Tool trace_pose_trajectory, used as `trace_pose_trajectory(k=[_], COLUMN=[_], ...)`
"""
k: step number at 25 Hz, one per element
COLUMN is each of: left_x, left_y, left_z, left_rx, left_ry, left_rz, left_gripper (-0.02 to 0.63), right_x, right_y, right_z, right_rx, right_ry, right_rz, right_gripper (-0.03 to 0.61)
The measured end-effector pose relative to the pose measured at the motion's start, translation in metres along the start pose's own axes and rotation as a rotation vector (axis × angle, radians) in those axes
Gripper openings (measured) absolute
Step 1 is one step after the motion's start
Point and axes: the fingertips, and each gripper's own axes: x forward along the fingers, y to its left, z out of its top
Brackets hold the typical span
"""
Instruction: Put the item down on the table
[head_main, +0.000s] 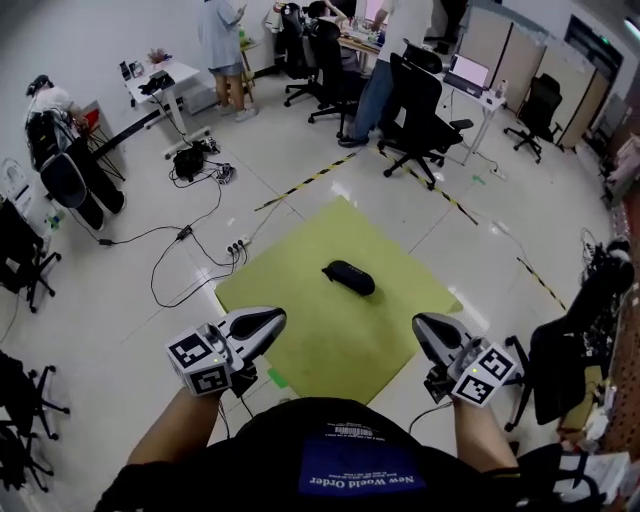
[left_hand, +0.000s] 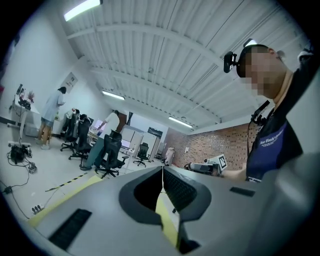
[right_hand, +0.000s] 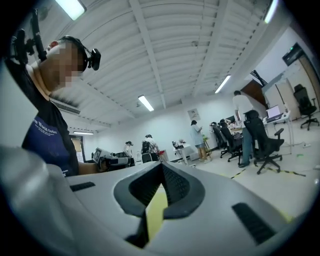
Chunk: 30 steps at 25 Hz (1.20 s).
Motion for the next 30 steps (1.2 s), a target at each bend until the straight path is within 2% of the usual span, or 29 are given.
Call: trace_pose_trajectory(k=[5,10,16,30], left_x=[0.008,0.014,0.009,0.003], left_y=[-0.023,-0.037,-0.031,-0.031], left_z=[-0.008,-0.03,-0.03,-0.024], left_rx=[-0.058,-0.053,-0.01,-0.016], left_ry=[-0.02,0.029,0.054,0.035], left_rz=[-0.055,-0.094,-0.078,-0.056], left_gripper=[0.006,0.006,0.006,0.006], right_x=[-0.012,-0.018,-0.013,-0.005], right_y=[0.004,0.001,0.007,0.013], right_z=[-0.01,-0.004,-0.004,-0.008], right_rx=[0.049,0.07,0.018,-0.006], right_ry=[-0.041,-0.06,-0.036,-0.006], right_rz=[-0.029,-0.04,-0.036,0.002], right_gripper=[-0.011,-0.011,-0.012,-0.012])
